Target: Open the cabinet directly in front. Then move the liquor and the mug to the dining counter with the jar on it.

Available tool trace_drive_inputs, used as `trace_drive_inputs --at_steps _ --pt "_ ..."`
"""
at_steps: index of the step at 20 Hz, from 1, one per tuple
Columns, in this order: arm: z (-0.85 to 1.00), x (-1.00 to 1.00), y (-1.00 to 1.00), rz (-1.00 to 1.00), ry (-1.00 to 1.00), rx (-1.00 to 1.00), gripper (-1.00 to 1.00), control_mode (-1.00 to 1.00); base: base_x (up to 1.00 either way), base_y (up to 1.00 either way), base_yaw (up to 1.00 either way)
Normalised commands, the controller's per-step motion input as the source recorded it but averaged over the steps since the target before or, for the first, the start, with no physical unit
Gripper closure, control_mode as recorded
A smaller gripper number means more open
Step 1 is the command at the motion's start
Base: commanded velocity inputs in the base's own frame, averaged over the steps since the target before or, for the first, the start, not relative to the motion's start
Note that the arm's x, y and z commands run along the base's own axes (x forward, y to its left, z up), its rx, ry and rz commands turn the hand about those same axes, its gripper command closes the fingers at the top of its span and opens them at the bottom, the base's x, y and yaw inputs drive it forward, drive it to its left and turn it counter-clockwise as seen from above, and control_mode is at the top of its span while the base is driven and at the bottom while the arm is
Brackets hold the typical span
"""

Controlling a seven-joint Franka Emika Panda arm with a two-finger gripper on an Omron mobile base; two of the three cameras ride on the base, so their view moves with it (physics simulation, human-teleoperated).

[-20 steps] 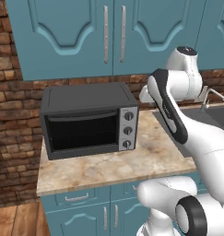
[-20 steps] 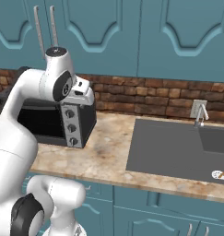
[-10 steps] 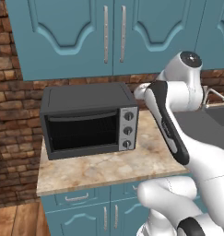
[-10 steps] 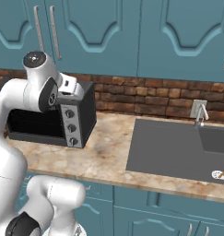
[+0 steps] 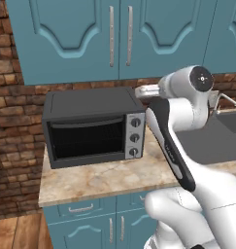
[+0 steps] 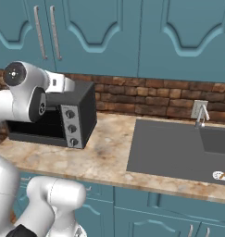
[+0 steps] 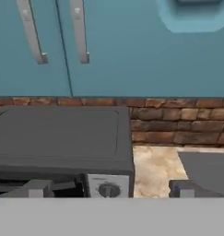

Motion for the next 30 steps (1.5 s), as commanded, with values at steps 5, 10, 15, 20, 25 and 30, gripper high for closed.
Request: trace_drive_inputs --at_steps 5,10,15,20,25,30 --pt "0.40 0.00 0.25 0.00 -0.34 0.00 -1.00 -1.00 0.00 0.00 0.00" --pt "0.41 0.00 0.11 0.00 -0.28 0.00 -1.00 -1.00 0.00 0.00 0.00" --pt "0.42 0.00 0.03 0.00 -0.26 0.00 -1.00 -1.00 0.00 0.00 0.00" --pt "0.38 0.00 0.00 0.00 -0.21 0.00 -1.00 -1.00 0.00 0.00 0.00" --pt "0.32 0.01 0.00 0.00 -0.10 0.00 -1.00 -1.00 0.00 0.00 0.00" --pt "0.23 0.15 0.01 0.00 -0.03 0.00 -1.00 -1.00 0.00 0.00 0.00"
